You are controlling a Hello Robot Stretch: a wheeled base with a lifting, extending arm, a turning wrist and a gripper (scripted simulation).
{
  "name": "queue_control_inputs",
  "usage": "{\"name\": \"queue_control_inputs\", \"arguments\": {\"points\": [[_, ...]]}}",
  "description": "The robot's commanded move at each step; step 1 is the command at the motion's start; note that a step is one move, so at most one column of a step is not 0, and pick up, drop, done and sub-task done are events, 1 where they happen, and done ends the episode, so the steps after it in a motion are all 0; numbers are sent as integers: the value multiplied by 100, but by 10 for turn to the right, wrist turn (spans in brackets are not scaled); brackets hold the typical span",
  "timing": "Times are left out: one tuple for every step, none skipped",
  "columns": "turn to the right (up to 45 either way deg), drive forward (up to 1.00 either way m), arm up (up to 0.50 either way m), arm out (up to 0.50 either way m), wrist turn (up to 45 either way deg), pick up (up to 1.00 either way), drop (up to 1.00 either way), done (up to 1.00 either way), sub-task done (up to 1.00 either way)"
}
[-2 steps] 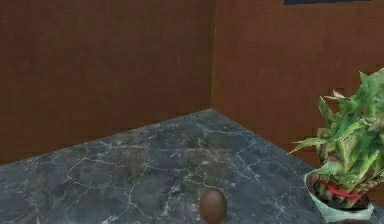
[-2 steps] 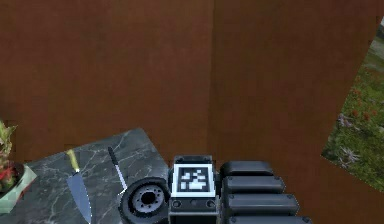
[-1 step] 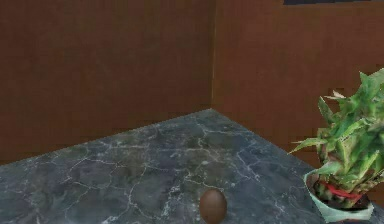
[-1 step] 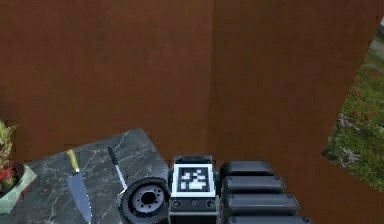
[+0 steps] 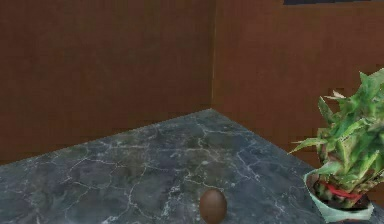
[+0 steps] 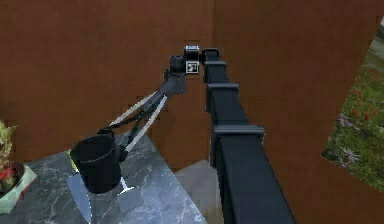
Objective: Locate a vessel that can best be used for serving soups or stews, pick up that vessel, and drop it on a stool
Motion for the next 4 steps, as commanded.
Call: {"name": "queue_control_inputs", "arguments": {"points": [[0,0,0,0,450,0,0,0,0],[0,0,0,0,450,0,0,0,0],[0,0,0,0,450,0,0,0,0],[0,0,0,0,30,0,0,0,0]]}}
